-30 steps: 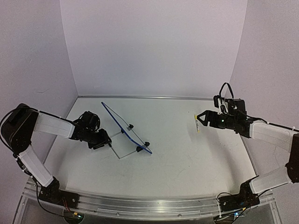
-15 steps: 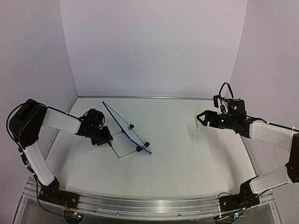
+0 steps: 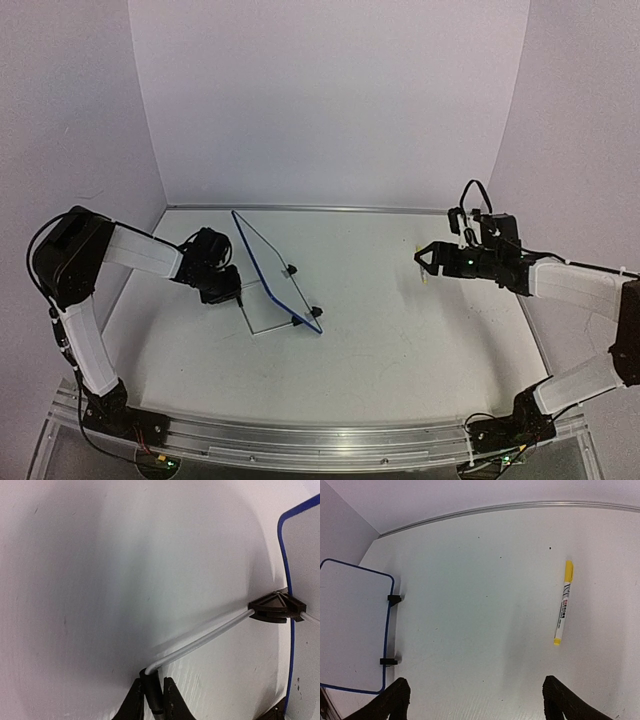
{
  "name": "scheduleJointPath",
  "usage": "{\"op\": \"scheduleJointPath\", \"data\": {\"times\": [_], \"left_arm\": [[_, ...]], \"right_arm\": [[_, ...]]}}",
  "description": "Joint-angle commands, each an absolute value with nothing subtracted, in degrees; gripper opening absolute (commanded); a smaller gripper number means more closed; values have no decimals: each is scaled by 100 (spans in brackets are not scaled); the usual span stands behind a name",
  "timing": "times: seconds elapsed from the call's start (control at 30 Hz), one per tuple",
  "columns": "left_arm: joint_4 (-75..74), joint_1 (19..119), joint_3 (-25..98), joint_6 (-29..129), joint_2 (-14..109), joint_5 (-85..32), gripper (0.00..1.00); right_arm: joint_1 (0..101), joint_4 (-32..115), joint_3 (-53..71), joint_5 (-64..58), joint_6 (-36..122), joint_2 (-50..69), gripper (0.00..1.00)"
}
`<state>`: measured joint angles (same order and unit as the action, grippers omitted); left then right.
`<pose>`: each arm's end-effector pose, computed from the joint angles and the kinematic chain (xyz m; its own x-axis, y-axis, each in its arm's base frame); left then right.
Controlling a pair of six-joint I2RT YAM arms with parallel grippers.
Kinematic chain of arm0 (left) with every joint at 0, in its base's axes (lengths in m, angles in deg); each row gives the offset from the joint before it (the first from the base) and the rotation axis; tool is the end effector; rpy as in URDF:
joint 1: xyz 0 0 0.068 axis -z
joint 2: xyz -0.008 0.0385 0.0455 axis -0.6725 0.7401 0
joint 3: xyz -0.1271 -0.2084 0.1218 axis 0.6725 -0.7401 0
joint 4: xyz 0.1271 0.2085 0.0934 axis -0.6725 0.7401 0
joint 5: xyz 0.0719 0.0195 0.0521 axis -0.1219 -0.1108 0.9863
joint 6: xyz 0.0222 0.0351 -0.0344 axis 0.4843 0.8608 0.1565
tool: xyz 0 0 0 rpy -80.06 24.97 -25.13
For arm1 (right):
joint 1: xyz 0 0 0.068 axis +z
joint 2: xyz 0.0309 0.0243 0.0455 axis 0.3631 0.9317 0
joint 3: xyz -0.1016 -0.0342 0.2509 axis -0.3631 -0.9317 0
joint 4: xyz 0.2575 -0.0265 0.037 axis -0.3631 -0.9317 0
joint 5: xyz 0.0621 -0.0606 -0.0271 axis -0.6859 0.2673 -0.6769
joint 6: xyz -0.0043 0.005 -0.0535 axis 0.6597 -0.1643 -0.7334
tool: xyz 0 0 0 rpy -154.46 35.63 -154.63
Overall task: Write a sentence on the whiteboard
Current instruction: Adjust the whiteboard stand at the center of the board.
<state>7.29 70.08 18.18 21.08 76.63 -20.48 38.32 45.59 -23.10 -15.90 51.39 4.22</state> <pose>0.3065 -0.1634 0.1276 -0.8748 -0.2742 -0.3994 -0.1100 0.9153 -0.3874 0.2724 0.0967 0.2359 -0.5974 0.0698 -0.7989 -0.4312 0.8120 0.3934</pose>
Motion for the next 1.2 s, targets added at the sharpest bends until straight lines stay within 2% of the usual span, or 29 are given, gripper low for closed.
{"op": "scheduleJointPath", "data": {"times": [0.0,0.13,0.53,0.67,0.83,0.97,1.17], "left_arm": [[840,7013,2307,2619,8288,-2244,9],[793,7010,2761,3191,8685,-2751,1],[746,7021,4070,4636,9630,-4784,1],[481,7021,3904,4594,9371,-4672,14],[266,6982,3380,4119,8521,-3667,48],[51,6879,2700,3605,7707,-2977,67],[348,6512,1961,2943,6703,-2606,76]], "right_arm": [[4162,4805,-2284,-1853,4697,216,86],[4425,4884,-2356,-2103,4533,154,81],[5704,5156,-2364,-1954,4259,568,75],[6007,5361,-2172,-1751,4213,1091,72],[6003,5498,-1679,-1649,3971,1785,69],[5898,5559,-1198,-1648,3773,2466,67],[5621,5603,-443,-1998,3699,3544,67]]}}
